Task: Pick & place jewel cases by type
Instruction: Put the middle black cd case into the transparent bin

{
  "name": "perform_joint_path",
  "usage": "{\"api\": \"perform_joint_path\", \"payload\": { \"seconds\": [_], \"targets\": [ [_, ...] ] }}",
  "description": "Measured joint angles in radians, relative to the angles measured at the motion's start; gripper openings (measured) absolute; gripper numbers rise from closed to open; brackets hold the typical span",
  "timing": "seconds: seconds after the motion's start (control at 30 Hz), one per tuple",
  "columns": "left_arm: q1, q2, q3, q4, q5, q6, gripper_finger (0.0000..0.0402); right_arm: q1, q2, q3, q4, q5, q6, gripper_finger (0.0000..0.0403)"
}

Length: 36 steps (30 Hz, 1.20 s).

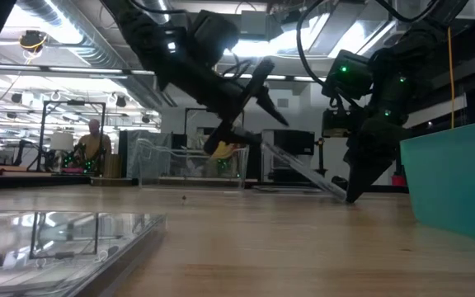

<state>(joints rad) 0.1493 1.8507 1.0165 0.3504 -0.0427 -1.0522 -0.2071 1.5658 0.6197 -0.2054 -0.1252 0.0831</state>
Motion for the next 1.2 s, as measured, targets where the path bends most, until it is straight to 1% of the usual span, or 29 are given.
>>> {"api": "perform_joint_path", "payload": {
  "seconds": [0.17, 0.33, 0.43, 0.6, 0.7, 0.73, 0.8, 1.07, 1.2],
  "targets": [
    [-0.004, 0.0, 0.001, 0.039, 0.005, 0.004, 0.0222, 0.0, 0.0, 0.0, 0.0, 0.0, -0.01, 0.0005],
    [-0.005, 0.002, 0.0, 0.025, 0.002, 0.004, 0.0221, 0.0, 0.0, 0.0, 0.0, 0.0, -0.012, 0.0005],
    [-0.005, 0.002, -0.001, 0.05, 0.008, 0.003, 0.0221, 0.0, 0.0, 0.0, 0.0, 0.0, -0.013, 0.0005],
    [-0.008, 0.001, 0.0, 0.106, 0.057, 0.0, 0.0221, 0.0, 0.0, 0.0, 0.0, 0.0, -0.013, 0.0005],
    [-0.011, 0.001, 0.001, 0.112, 0.077, 0.004, 0.0221, 0.0, 0.0, 0.0, 0.001, 0.0, -0.014, 0.0005],
    [-0.011, 0.003, 0.001, 0.104, 0.105, 0.001, 0.0221, 0.0, 0.0, 0.0, 0.004, 0.002, -0.014, 0.0005],
    [-0.019, 0.018, -0.01, 0.049, 0.128, 0.0, 0.0221, 0.0, 0.0, 0.0, 0.006, 0.003, -0.014, 0.0005],
    [-0.035, 0.042, -0.006, 0.004, 0.113, -0.02, 0.0222, 0.0, 0.0, 0.0, 0.008, 0.003, -0.013, 0.0005],
    [-0.031, 0.04, -0.004, 0.022, 0.089, -0.019, 0.0222, 0.0, 0.0, 0.0, 0.007, 0.003, -0.013, 0.0005]
  ]
}}
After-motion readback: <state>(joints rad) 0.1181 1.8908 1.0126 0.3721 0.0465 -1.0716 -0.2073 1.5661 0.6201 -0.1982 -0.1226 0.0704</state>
